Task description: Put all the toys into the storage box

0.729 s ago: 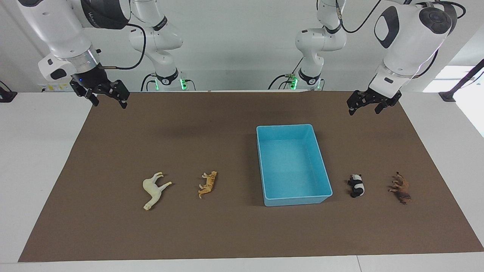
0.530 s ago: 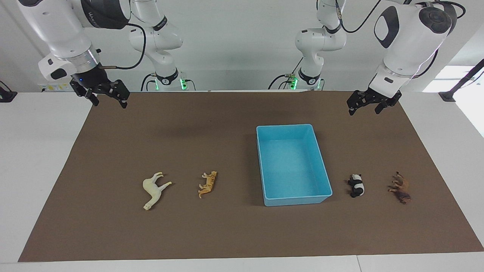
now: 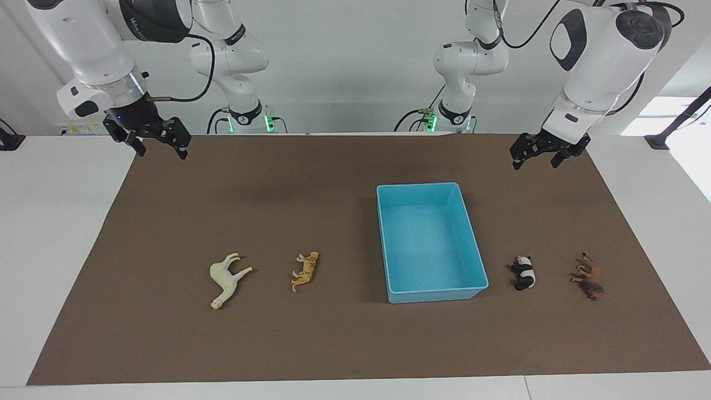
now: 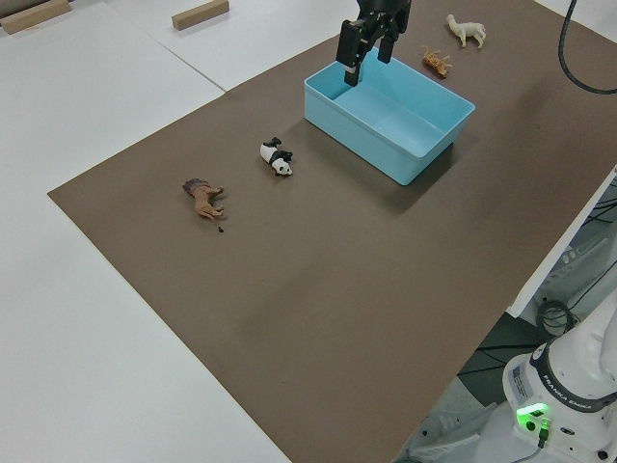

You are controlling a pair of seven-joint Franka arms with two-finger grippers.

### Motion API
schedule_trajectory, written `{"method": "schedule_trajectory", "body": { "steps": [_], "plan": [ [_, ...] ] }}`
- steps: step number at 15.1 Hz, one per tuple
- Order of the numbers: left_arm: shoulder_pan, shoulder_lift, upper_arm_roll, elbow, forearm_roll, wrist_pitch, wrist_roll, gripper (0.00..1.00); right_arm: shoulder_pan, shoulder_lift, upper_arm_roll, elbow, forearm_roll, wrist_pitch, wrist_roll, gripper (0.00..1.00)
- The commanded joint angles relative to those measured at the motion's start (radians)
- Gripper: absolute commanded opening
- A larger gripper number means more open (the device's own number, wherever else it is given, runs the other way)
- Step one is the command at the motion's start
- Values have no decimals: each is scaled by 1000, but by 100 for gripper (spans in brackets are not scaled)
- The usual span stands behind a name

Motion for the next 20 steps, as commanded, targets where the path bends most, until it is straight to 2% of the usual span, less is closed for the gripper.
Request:
{"method": "schedule_trajectory", "body": {
  "steps": [1, 3, 7, 10, 13, 16, 20],
  "plan": [
    [32, -38, -3, -107, 13, 155, -17, 100, -9, -8, 8, -42, 14, 57, -112, 100],
    [36, -17, -3, -151, 13, 244, 3, 100, -8, 40, 9, -61, 14, 121, -182, 100],
    [75, 153, -2, -145, 13, 465, 54, 100, 31, 197, 9, -64, 14, 311, -325, 100],
    [89, 268, -2, -151, 15, 656, 54, 100, 51, 271, 9, -67, 17, 407, -362, 100],
    [79, 410, -2, -113, 16, 802, 46, 100, 71, 349, 8, -70, 17, 529, -417, 100],
    [89, 451, -2, -114, 18, 870, 56, 100, 67, 451, 9, -62, 17, 647, -428, 100],
    [79, 465, -2, -139, 18, 892, 51, 100, 80, 531, 9, -49, 44, 754, -427, 99]
  ]
}}
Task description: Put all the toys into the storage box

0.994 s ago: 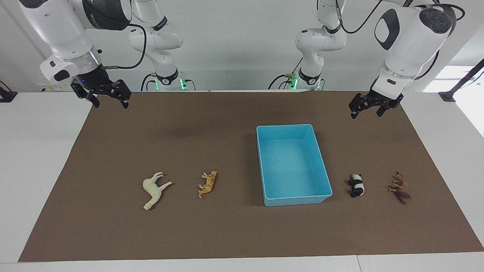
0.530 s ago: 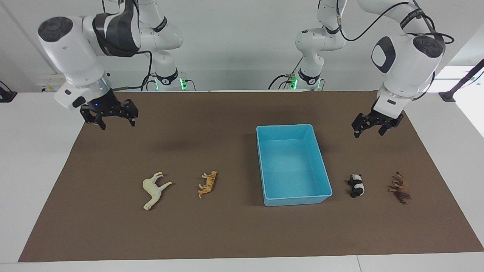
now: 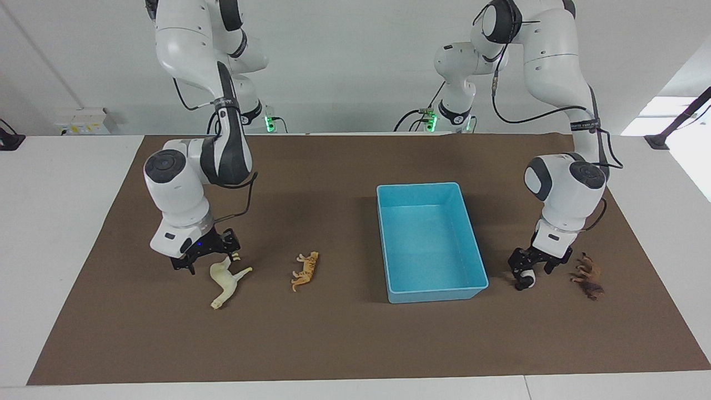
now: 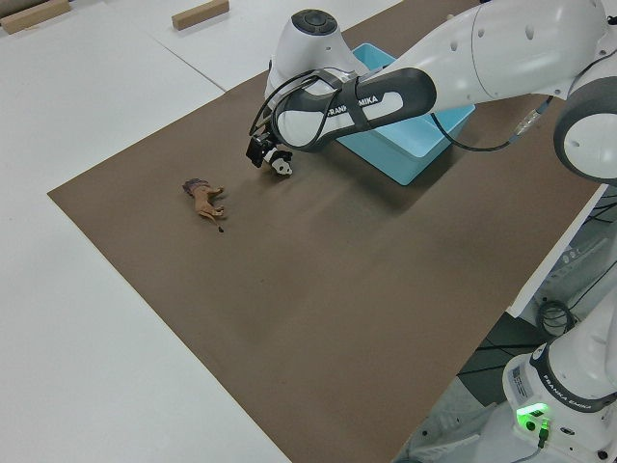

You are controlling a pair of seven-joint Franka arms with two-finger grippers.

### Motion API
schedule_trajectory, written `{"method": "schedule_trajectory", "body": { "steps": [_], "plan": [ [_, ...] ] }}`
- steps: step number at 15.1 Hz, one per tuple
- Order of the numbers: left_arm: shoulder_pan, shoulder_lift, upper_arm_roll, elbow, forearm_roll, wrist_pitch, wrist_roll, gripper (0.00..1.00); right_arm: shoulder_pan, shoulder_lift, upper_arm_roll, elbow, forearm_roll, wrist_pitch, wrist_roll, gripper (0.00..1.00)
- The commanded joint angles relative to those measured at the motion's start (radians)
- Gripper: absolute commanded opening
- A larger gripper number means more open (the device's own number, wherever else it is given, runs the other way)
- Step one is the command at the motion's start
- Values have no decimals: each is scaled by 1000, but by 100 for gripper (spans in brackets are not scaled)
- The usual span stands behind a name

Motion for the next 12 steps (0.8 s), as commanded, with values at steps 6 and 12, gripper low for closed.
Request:
{"method": "schedule_trajectory", "body": {
  "steps": [6, 12],
  "plan": [
    [-3, 8, -1, -15, 14, 21, -33, 63, 20, 50, 1, 22, 39, 27, -35, 99],
    [0, 9, -1, 78, 8, -121, -43, 37, -13, 47, 2, 19, 51, -22, -116, 99]
  ]
}}
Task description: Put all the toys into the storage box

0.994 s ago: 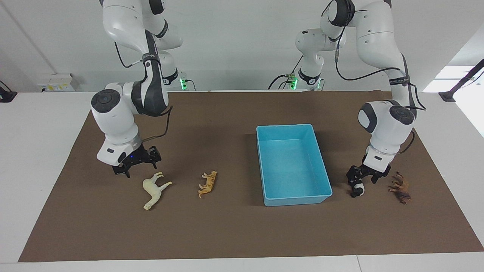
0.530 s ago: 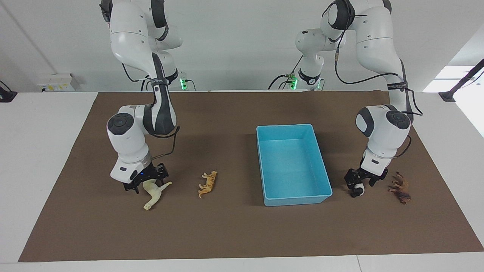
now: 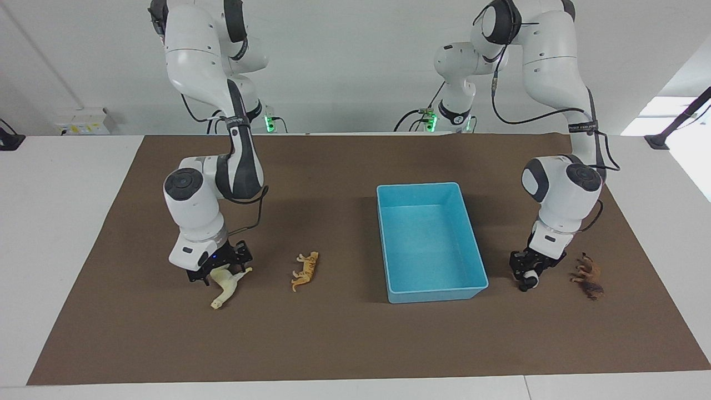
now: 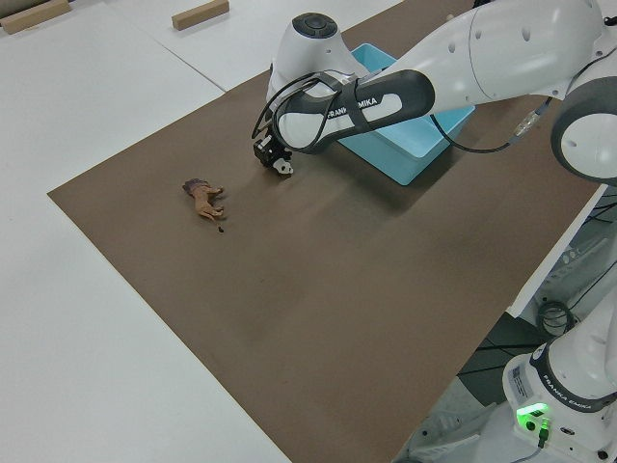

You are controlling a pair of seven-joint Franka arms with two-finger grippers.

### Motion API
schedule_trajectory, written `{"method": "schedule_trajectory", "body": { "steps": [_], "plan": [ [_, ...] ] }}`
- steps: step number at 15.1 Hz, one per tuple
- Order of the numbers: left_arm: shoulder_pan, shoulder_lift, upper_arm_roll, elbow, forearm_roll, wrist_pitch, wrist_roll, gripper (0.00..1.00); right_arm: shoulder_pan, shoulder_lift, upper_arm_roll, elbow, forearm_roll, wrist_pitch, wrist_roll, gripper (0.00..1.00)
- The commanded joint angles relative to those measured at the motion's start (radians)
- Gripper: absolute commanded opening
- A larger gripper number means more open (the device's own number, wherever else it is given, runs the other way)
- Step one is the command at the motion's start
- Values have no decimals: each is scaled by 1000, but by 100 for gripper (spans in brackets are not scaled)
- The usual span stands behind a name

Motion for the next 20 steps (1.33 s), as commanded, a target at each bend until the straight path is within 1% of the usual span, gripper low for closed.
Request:
{"method": "schedule_trajectory", "body": {
  "steps": [1, 3, 4, 5, 6, 7, 8, 9, 10, 11, 12, 13, 14, 15, 17, 18, 20],
  "plan": [
    [-2, 8, 1, 141, 8, -199, -49, 37, -16, 1, 5, 12, 42, -52, -46, 99],
    [-19, -9, -5, 244, 8, -370, -124, 37, -9, 2, 5, 6, 48, -42, -54, 99],
    [-45, -24, -5, 287, 5, -450, -165, 37, -6, 2, 5, -3, 50, -16, -57, 99],
    [-64, -49, -7, 310, 2, -510, -206, 37, -6, 2, 5, -34, 48, 40, -63, 99],
    [-87, -70, -10, 310, 0, -541, -261, 37, -12, 5, 4, -58, 48, 84, -78, 95],
    [-135, -95, -10, 303, -3, -564, -347, 38, -15, 9, 4, -75, 48, 113, -90, 86],
    [-195, -100, -10, 300, -3, -580, -433, 38, -14, 7, 4, -80, 48, 115, -89, 76],
    [-244, -106, -8, 280, -3, -581, -496, 39, -14, 7, 4, -79, 48, 115, -89, 61],
    [-284, -126, -8, 243, -3, -571, -560, 39, -12, 7, 5, -74, 50, 104, -75, 8],
    [-324, -144, -8, 191, -3, -556, -604, 42, 0, 5, 4, -73, 50, 101, -45, 0],
    [-355, -178, -8, 116, -3, -513, -627, 43, -5, 4, 4, -60, 47, 89, -35, 0],
    [-375, -199, -8, 46, -3, -459, -642, 59, 1, 1, 2, -36, 45, 49, -31, 0],
    [-389, -221, -8, -8, -1, -416, -656, 92, 3, -1, 2, 1, 39, -6, -26, 0],
    [-392, -227, -7, -19, 2, -416, -656, 100, 3, -1, 1, 39, 36, -63, -26, 0],
    [-377, -235, 1, 2, 8, -440, -646, 100, 0, -7, -2, 110, 35, -153, -24, 0],
    [-351, -242, 2, 29, 8, -459, -639, 100, 1, -16, -5, 133, 35, -193, -6, 0],
    [-279, -239, 1, 80, 37, -500, -530, 100, 15, -45, -7, 215, 24, -329, 69, 0]
  ]
}}
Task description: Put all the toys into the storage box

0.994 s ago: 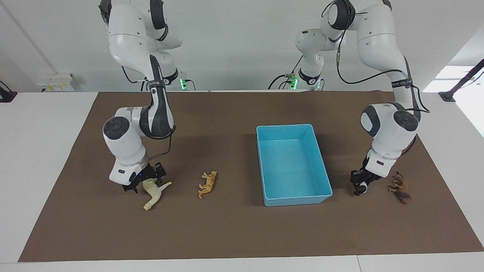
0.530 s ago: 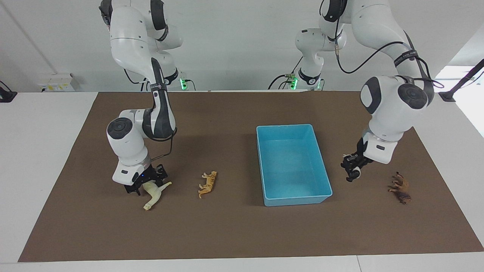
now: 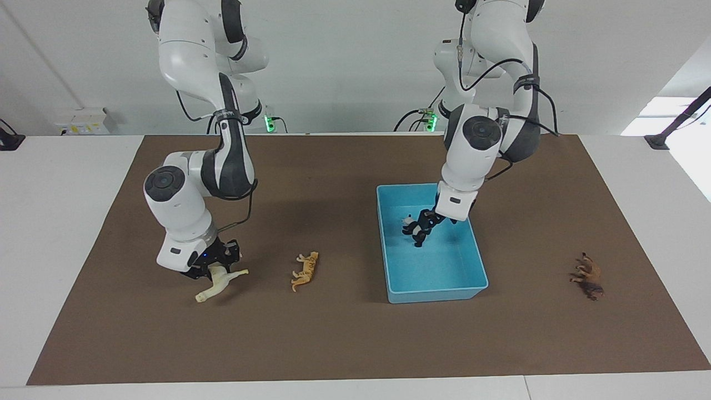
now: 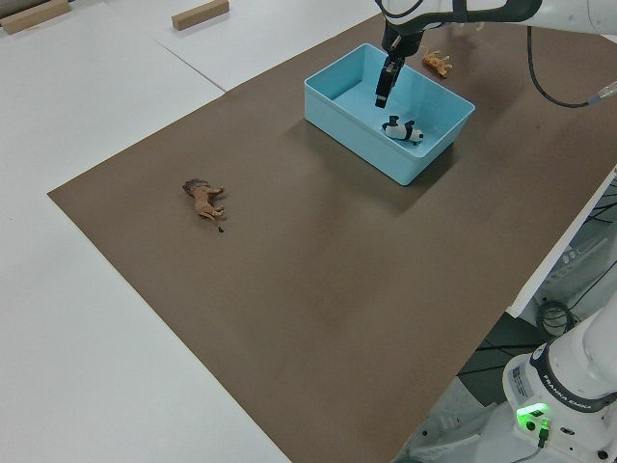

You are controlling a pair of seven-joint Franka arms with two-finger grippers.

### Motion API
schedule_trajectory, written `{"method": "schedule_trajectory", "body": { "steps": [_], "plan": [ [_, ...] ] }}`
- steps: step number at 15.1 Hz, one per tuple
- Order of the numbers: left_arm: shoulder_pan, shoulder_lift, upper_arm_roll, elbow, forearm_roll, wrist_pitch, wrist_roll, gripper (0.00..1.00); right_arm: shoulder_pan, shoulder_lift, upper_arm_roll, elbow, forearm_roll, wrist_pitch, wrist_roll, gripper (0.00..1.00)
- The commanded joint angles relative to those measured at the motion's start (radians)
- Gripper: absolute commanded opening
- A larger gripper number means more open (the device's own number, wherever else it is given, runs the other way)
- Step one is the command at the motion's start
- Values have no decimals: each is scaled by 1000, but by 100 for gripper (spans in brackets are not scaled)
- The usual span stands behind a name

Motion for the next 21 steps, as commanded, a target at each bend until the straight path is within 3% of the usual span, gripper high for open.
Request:
{"method": "schedule_trajectory", "body": {
  "steps": [1, 4, 6, 8, 10, 13, 16, 20, 21],
  "plan": [
    [114, -31, -1, 22, 45, -36, 177, 100, 38, -36, -1, 133, -17, -204, 125, 0],
    [304, -25, -2, 9, 64, 60, 501, 100, 200, -9, 0, 376, -78, -486, 457, 0],
    [401, -12, -2, -23, 64, 169, 673, 100, 338, 17, 3, 457, -78, -530, 667, 0],
    [463, 42, -1, -9, 67, 269, 718, 100, 401, 28, 12, 487, -36, -490, 766, 0],
    [500, 144, -1, 40, 117, 373, 738, 100, 473, 78, 9, 556, 5, -472, 786, 0],
    [526, 284, 1, 141, 127, 487, 735, 100, 573, 215, 2, 609, 3, -339, 869, 0],
    [543, 340, -1, 155, 96, 546, 732, 100, 610, 319, 2, 649, -3, -223, 875, 0],
    [556, 361, 1, 149, 99, 607, 735, 100, 644, 335, 8, 600, 5, -72, 920, 0],
    [553, 366, 1, 149, 99, 608, 733, 100, 643, 335, 8, 601, 0, -79, 941, 99]
  ]
}}
